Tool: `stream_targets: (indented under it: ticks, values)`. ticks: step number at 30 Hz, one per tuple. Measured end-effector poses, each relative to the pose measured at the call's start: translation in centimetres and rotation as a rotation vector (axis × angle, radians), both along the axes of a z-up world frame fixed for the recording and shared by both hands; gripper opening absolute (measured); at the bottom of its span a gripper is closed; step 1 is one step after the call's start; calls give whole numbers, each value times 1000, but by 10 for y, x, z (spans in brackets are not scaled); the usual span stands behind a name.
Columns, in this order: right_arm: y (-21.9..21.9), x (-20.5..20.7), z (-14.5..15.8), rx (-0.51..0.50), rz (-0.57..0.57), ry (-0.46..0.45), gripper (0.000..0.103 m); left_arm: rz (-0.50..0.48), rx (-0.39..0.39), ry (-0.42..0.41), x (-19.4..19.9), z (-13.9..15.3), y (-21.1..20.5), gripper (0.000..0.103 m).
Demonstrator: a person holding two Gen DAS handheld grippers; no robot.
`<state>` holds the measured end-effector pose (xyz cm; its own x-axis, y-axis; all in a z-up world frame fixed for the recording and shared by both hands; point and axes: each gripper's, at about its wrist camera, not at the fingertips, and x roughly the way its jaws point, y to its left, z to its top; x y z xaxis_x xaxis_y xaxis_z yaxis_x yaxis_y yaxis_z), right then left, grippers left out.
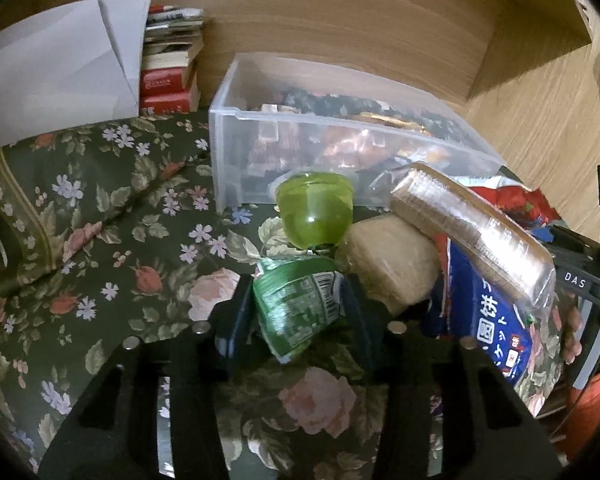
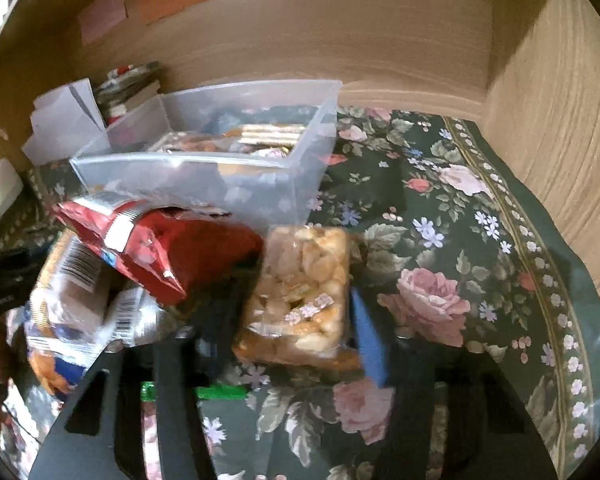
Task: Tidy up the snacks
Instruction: 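Grasp the green can with the left tool while the right tool grasps the peanut cracker bag, then lift and carry the green can and peanut bag over the clear box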
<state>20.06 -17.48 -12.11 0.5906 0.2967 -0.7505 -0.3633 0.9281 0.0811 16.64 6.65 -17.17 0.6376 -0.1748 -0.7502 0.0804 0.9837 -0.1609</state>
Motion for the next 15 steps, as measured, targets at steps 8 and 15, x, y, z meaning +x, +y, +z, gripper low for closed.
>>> stream_targets:
  ticks: [8, 15]
  values:
    - [-14, -6, 7, -6, -43, -58, 43, 27, 18, -51, -14, 19, 15, 30]
    - [-30, -13, 26, 2, -88, -115, 42, 46, 23, -126, -26, 47, 22, 29]
